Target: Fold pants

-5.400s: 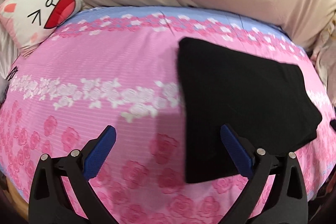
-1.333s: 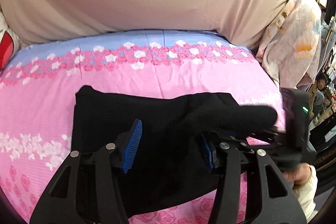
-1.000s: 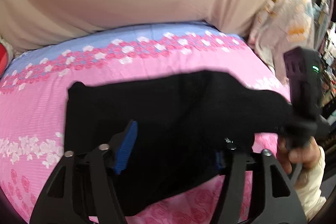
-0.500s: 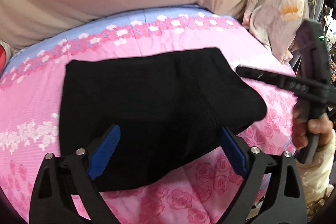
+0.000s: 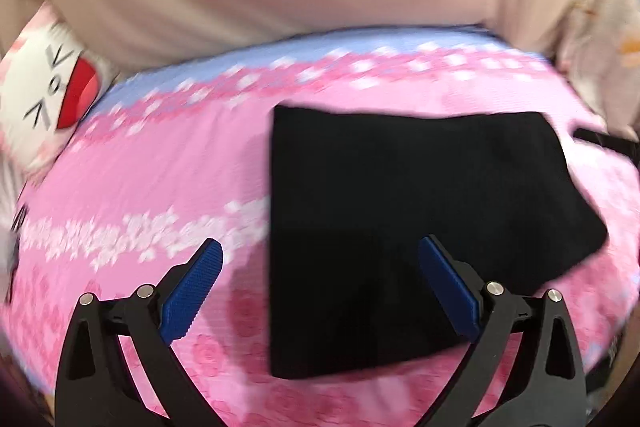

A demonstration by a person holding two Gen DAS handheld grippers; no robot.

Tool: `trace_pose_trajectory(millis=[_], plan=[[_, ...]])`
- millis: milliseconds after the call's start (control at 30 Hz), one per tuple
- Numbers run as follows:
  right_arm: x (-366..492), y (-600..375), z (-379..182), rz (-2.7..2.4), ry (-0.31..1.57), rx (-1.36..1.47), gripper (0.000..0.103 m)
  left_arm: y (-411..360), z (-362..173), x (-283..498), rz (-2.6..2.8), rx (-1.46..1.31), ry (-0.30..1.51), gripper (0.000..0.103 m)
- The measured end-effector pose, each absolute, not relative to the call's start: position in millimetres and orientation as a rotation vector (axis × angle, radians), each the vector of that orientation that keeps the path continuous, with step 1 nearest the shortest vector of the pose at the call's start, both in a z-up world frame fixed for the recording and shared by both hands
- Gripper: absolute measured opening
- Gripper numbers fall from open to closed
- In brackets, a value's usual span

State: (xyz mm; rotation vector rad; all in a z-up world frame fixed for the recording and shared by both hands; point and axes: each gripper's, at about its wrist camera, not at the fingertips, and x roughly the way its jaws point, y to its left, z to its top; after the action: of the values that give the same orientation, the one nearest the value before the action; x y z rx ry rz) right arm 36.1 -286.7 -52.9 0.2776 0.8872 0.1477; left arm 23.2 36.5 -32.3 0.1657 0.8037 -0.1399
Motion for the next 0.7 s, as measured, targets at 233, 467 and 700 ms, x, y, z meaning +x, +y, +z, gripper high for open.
trace_pose_trajectory(millis=[233,467,700], plan=[[18,-268,-58,0.268,0.858,0.369,0.062,48,-59,39,-0.059,0.195,0.834,0.098],[95,-225,-77,0.265,0.943,0.226,0.026,53,-67,46,-0.069,0.176,0.82,0.098],[105,-215,-67,0.252,0.935,0.086,0.027,68,-69,52,-0.023,0.169,0.791,0.098]])
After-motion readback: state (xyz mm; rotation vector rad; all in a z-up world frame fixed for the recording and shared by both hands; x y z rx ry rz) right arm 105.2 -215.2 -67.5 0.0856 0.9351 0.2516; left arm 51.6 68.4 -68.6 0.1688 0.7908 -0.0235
